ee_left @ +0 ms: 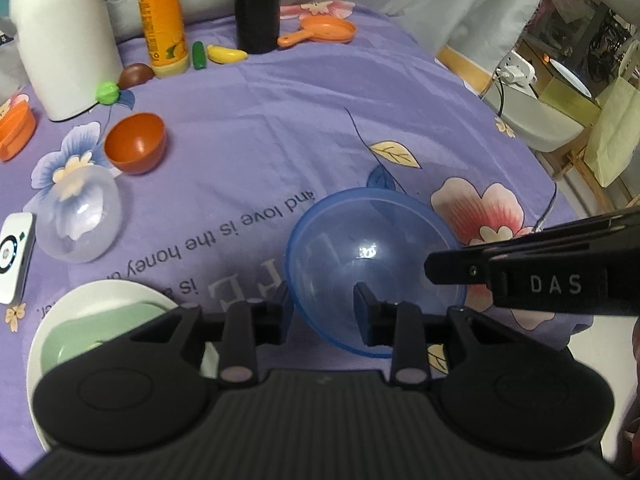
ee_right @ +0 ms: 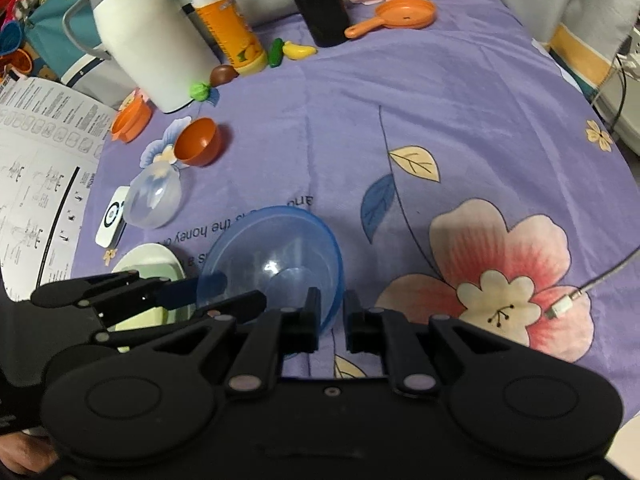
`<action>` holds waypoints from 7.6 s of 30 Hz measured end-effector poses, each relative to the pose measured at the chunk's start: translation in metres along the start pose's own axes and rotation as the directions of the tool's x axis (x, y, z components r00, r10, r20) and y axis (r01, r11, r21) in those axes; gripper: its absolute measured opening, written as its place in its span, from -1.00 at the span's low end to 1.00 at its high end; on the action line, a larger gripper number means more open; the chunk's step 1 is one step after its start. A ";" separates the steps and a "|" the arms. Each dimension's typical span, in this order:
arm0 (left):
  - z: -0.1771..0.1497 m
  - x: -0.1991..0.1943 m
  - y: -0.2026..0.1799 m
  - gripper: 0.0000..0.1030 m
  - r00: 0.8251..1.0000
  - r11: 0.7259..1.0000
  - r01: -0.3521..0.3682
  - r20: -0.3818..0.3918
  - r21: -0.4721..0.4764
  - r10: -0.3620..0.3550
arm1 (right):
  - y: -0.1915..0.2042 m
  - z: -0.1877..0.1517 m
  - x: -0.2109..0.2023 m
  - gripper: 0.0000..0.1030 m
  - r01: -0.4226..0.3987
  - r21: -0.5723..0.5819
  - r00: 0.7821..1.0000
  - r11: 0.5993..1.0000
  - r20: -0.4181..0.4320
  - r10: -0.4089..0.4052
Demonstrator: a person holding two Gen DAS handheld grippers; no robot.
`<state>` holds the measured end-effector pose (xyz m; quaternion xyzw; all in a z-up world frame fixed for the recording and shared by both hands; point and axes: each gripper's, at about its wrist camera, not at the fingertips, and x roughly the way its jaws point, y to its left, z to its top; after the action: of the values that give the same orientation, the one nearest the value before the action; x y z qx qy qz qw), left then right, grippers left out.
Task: Organize plates and bowls
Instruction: 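Carry the blue bowl with both grippers beside the plate stack and lower it, then open both grippers and lift them off the blue bowl, then move both grippers to the clear plastic bowl and grip its rim, then carry the clear bowl with both grippers and lower it into the blue bowl, then open both grippers and lift them off the clear bowl, then move both grippers to the orange bowl and grip its rim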
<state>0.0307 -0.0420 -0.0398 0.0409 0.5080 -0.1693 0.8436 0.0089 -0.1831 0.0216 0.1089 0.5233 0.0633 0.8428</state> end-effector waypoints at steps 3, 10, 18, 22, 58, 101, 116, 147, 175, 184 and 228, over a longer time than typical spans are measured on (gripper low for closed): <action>-0.001 -0.001 0.002 -0.38 1.000 1.000 0.005 -0.007 -0.001 -0.005 | -0.003 -0.004 0.000 -0.76 -0.010 0.003 1.000 1.000 -0.008 0.010; -0.012 -0.004 0.011 -0.31 1.000 1.000 -0.022 -0.020 0.002 0.022 | 0.006 -0.008 0.007 -0.76 -0.047 0.003 0.999 0.999 -0.025 0.047; -0.020 0.006 0.026 -0.31 0.998 0.999 -0.031 -0.048 -0.025 0.030 | 0.020 -0.011 0.027 -0.76 -0.064 -0.006 0.996 0.998 -0.060 0.063; -0.024 0.010 0.031 -0.31 0.998 0.999 -0.022 -0.061 -0.038 0.020 | 0.022 -0.013 0.032 -0.76 -0.068 -0.007 0.995 0.998 -0.076 0.067; -0.011 -0.036 0.074 1.00 0.988 0.994 -0.039 0.145 -0.100 0.053 | 0.011 0.021 0.013 1.00 -0.040 0.073 0.997 0.997 0.062 0.035; 0.010 0.026 0.215 -0.46 0.980 0.946 -0.140 0.094 -0.294 0.174 | 0.173 0.088 0.146 -0.77 -0.155 -0.064 0.988 0.986 -0.029 0.153; 0.008 -0.004 0.191 -0.47 0.977 0.948 -0.139 0.116 -0.286 0.178 | 0.162 0.078 0.117 -0.77 -0.176 -0.052 0.984 0.983 -0.011 0.176; -0.020 -0.049 0.039 -0.45 0.991 0.996 -0.040 0.124 -0.081 0.049 | 0.055 -0.009 -0.019 -0.76 -0.115 0.059 0.990 0.992 0.091 0.110; -0.027 -0.032 0.032 0.19 0.992 0.995 -0.079 0.096 -0.066 0.085 | 0.032 -0.032 -0.007 -0.54 -0.084 0.133 0.996 0.988 0.009 0.084; -0.030 -0.053 0.050 0.95 0.982 0.991 -0.079 0.164 -0.107 0.096 | 0.024 -0.031 -0.023 0.71 -0.014 0.109 0.996 0.994 0.093 0.004; -0.034 -0.054 0.154 1.00 0.957 0.950 -0.143 0.205 -0.279 0.204 | 0.076 0.017 0.011 1.00 0.005 -0.031 0.997 0.999 0.076 -0.003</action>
<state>0.0297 0.1239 -0.0252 -0.0461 0.4186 -0.0292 0.9065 0.0293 -0.1091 0.0379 0.0968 0.4902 0.0657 0.8637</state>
